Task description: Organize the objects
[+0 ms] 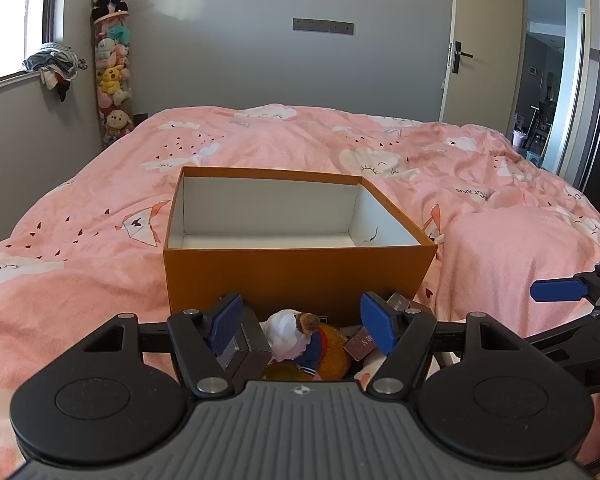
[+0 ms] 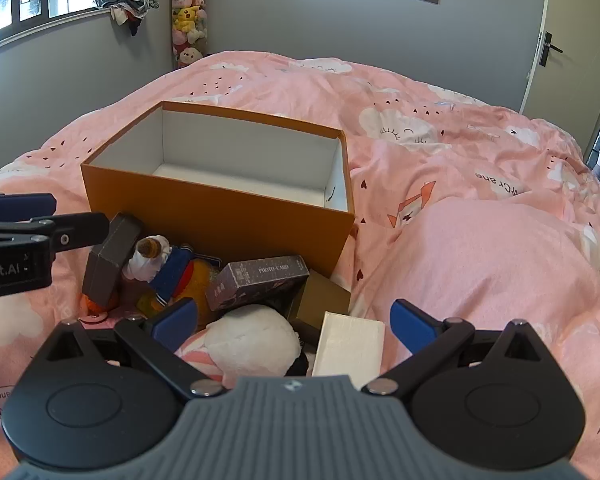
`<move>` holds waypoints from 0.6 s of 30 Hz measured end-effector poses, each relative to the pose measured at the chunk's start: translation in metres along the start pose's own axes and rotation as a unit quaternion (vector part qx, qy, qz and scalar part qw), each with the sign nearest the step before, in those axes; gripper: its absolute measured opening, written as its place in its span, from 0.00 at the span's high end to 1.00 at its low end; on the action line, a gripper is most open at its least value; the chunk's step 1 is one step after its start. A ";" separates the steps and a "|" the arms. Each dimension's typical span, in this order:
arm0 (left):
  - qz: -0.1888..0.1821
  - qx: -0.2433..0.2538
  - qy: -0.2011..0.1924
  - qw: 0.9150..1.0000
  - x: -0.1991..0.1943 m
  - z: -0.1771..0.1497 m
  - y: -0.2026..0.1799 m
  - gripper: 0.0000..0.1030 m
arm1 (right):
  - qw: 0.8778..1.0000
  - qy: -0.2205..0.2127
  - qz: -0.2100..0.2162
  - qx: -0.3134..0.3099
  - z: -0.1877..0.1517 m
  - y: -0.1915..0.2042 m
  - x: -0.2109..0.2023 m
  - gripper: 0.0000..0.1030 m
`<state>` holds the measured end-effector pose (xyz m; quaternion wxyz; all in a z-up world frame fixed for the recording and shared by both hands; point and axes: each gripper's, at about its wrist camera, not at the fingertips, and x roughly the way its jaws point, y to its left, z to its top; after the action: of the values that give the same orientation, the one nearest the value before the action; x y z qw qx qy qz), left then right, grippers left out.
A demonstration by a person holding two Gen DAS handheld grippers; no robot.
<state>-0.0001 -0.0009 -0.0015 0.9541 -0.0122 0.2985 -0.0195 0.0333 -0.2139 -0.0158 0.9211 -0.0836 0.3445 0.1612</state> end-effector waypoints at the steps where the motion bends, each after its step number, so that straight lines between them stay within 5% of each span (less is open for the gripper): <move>1: 0.000 0.000 0.001 1.000 0.000 0.000 0.001 0.22 | 1.000 0.000 0.000 0.000 0.000 0.001 0.001 0.01; 18: 0.000 0.000 0.006 1.000 0.000 -0.002 -0.001 0.22 | 1.000 0.009 0.000 0.001 0.001 0.000 0.006 0.01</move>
<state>-0.0013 -0.0023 -0.0034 0.9523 -0.0122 0.3043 -0.0191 0.0375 -0.2122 -0.0191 0.9178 -0.0843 0.3533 0.1602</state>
